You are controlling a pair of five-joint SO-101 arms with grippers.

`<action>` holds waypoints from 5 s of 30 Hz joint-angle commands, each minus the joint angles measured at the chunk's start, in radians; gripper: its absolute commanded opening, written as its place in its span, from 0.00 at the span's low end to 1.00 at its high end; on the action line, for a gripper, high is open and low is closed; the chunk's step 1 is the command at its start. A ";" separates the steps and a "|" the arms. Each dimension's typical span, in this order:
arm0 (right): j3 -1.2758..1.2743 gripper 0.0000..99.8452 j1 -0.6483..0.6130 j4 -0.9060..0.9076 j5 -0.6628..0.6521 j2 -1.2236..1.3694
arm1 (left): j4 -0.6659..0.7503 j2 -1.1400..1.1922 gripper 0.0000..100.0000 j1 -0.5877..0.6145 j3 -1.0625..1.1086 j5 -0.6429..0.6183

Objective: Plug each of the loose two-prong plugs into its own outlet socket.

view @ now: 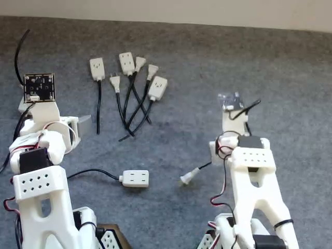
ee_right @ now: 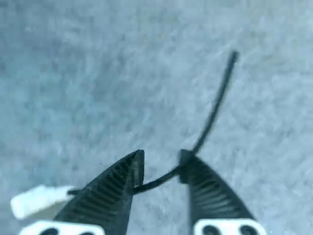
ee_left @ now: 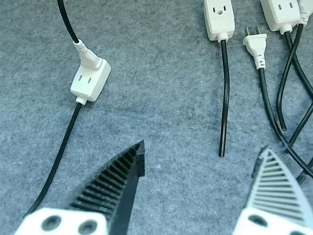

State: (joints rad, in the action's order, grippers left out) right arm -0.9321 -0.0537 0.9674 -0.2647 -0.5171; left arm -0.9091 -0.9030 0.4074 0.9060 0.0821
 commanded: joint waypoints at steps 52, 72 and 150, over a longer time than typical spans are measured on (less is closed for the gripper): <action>-0.136 0.00 -0.377 0.133 -1.091 -0.038 | -0.002 0.002 0.35 -0.088 0.041 -0.006; -0.194 0.10 -0.374 0.140 -1.089 -0.039 | -0.002 0.002 0.35 -0.088 0.041 -0.006; -0.035 0.01 -0.783 -0.077 -0.005 -0.437 | -0.489 -0.010 0.42 -0.432 -0.430 -0.006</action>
State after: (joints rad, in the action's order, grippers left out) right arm -0.9659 -0.8286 0.9521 -0.3000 -0.9099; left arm -1.4001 -0.9014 0.0529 0.4826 0.0683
